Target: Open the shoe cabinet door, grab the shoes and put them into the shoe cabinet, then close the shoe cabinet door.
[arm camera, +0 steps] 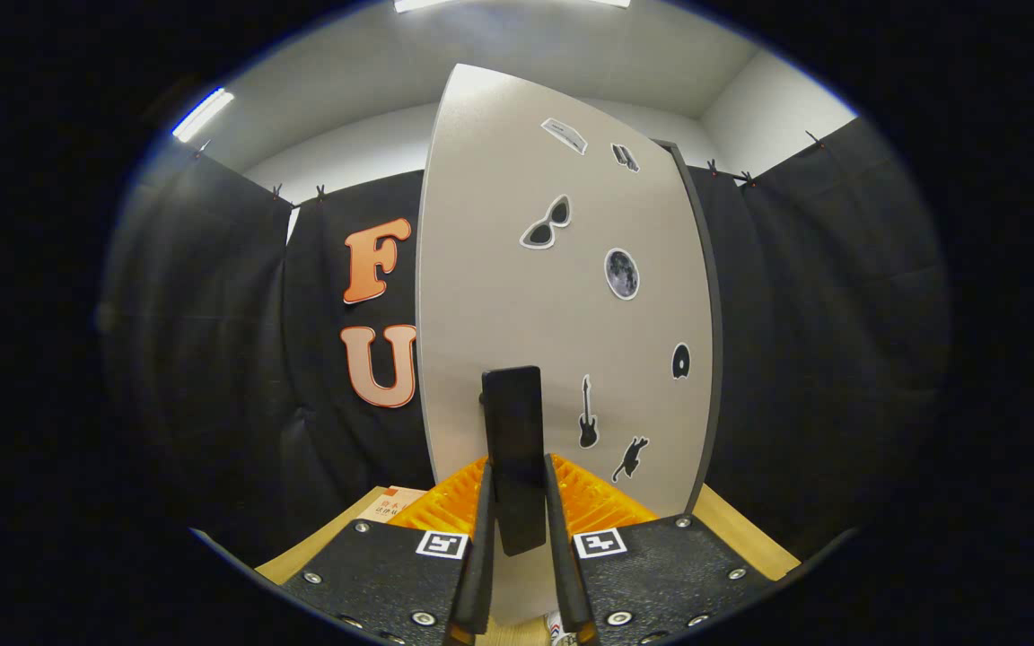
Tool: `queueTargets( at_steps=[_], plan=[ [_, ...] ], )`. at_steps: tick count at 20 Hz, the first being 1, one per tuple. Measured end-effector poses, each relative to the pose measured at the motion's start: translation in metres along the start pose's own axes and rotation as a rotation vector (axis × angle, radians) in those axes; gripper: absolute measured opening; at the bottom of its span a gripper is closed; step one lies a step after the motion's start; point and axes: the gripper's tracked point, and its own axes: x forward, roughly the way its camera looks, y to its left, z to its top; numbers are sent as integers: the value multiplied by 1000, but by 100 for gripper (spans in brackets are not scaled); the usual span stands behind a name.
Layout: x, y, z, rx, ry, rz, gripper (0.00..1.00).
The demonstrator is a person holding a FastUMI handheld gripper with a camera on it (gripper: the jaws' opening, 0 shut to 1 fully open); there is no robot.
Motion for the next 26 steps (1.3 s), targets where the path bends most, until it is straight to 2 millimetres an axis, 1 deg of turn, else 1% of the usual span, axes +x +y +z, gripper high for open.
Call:
queueTargets(
  at_steps=[5,9,14,19,22,26],
  plan=[
    [-17,-22,0,-16,2,-37,29],
    [-30,-49,4,-19,1,-96,29],
    [-47,-77,3,-20,6,-133,29],
    [-59,-101,2,-13,12,-168,28],
    [-66,-124,0,-14,10,-191,28],
    [-73,-145,-2,-8,7,-196,28]
  ],
)
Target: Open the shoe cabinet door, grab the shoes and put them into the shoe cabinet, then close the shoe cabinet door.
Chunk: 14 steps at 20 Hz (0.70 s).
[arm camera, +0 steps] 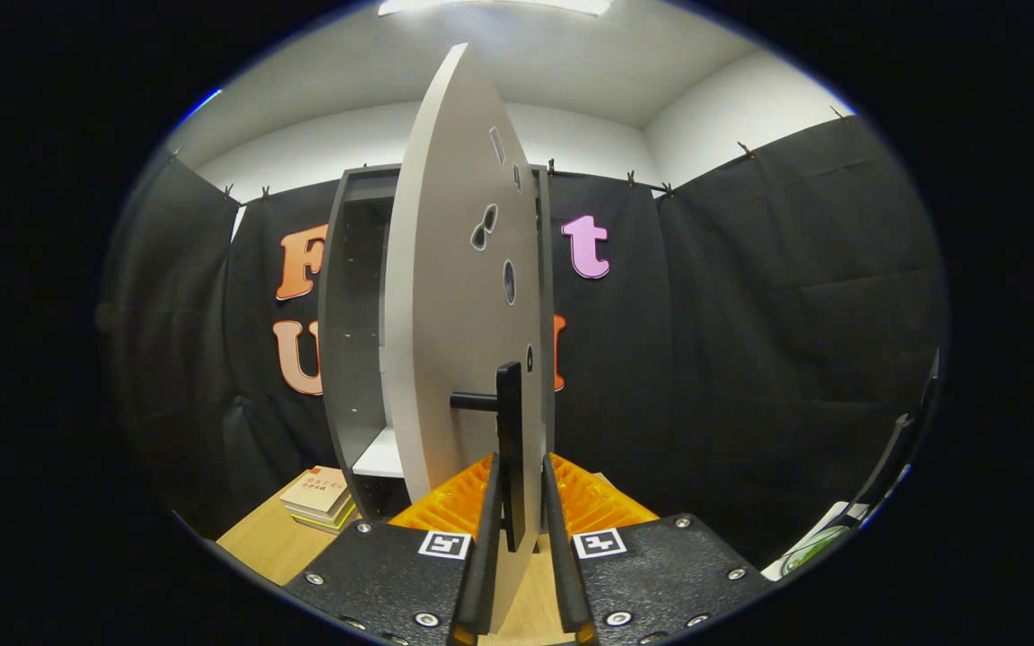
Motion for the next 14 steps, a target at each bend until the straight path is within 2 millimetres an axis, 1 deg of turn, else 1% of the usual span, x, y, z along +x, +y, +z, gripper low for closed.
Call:
queueTargets(
  at_steps=[3,6,9,12,14],
  plan=[
    [-3,-16,-3,-1,-1,-8,28],
    [-8,-29,0,6,-1,-13,28],
    [-13,-34,3,-2,-12,-14,28],
    [-11,-41,5,-31,-22,-32,28],
    [-14,-47,6,-37,-26,-50,26]
  ],
)
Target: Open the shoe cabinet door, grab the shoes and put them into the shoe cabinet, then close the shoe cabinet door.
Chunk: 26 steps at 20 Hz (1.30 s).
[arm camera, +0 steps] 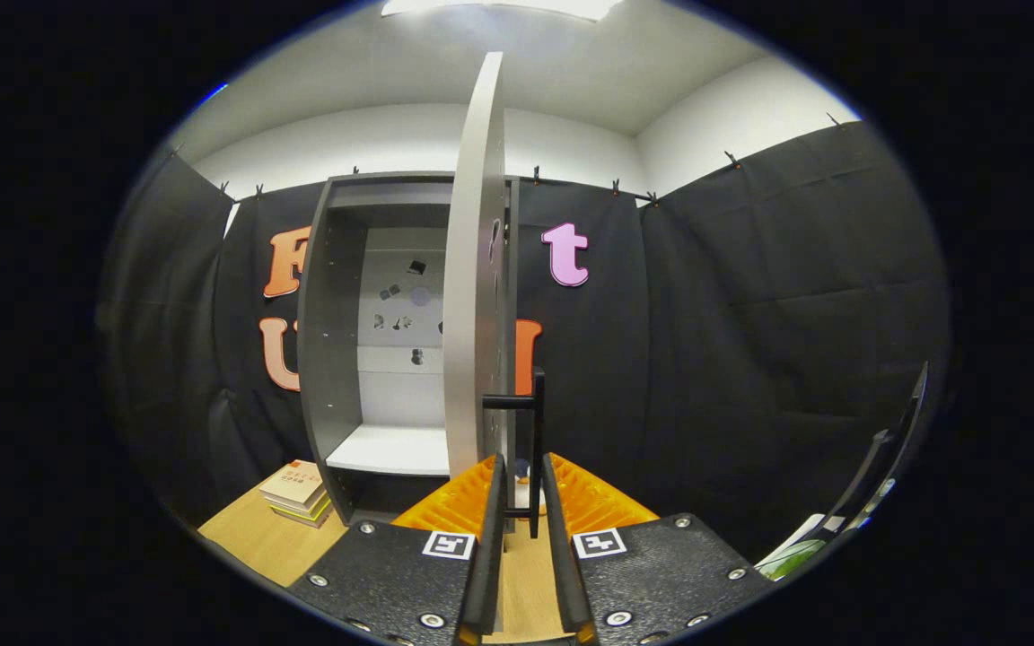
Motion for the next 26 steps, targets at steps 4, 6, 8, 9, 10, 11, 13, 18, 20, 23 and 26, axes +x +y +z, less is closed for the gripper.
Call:
queueTargets(
  at_steps=[4,6,8,9,10,11,13,18,20,23,26],
  plan=[
    [-3,-23,0,-3,2,-48,24],
    [-5,-29,0,-9,2,-67,22],
    [-6,-31,-3,-26,18,-86,22],
    [-9,-27,0,-15,16,-77,22],
    [-13,-16,5,1,10,-55,22],
    [-17,-5,11,13,-6,-34,22],
    [-18,13,15,11,-15,1,22],
    [-17,60,15,-5,-2,77,22],
    [-16,77,11,-19,5,94,24],
    [-15,108,-3,-22,35,140,24],
    [-10,133,-33,-30,95,164,24]
  ],
)
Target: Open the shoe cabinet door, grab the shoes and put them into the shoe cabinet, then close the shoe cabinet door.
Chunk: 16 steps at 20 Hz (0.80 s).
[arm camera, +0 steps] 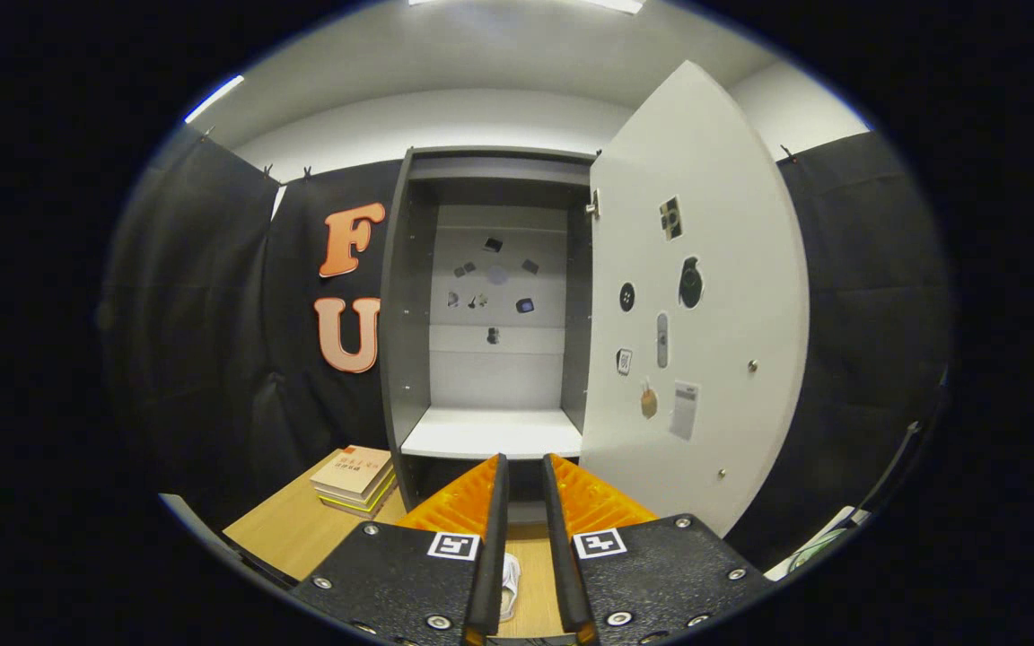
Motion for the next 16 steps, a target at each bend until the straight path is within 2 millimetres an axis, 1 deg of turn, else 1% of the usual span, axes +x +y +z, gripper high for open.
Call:
queueTargets(
  at_steps=[2,3,7,9,12,16],
  plan=[
    [7,17,-29,15,63,17,24],
    [11,22,-47,23,97,16,24],
    [23,44,-126,60,245,39,25],
    [29,50,-164,69,318,40,26],
    [44,58,-220,73,416,35,28],
    [55,69,-293,106,553,58,28]
  ],
)
